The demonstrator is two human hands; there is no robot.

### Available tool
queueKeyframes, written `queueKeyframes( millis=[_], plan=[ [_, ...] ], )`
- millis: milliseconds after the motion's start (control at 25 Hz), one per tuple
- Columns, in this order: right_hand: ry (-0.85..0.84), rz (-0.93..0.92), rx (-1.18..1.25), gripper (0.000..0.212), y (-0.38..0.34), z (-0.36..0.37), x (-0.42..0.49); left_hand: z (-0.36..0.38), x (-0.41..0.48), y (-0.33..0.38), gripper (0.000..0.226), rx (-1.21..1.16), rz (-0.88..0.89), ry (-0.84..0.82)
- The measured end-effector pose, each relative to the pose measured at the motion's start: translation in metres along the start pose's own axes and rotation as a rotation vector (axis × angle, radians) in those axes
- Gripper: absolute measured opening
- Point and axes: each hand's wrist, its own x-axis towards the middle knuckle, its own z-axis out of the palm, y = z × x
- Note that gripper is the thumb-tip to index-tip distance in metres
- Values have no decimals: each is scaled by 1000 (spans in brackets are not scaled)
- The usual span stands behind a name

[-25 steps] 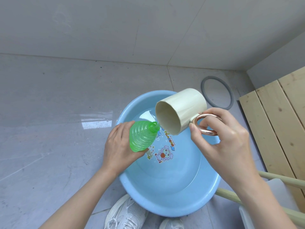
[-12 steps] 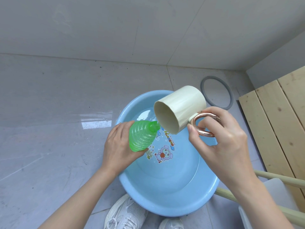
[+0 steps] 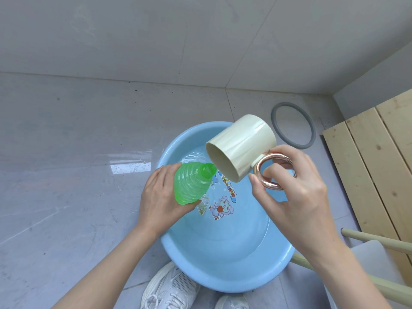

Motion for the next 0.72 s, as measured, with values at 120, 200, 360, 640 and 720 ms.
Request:
queueKeyframes(
  millis=[120,200,360,640,720],
  plan=[
    [-18,11,16,22,0,5,-5,-1,0,0,77,3,-2,-2],
    [-29,25,36,21,1,6,-8,-1,0,1,77,9,-3,-7],
    [-39,137,181,24,1,6,-10,-1,0,1,77,13,-7,-32],
    [-53,616,687,26,5,-9,-8,-2,0,1,76,28,-7,-46],
    [-39,748,772,28,9,-13,-6,-2,0,3,75,39,-13,-39]
  ],
)
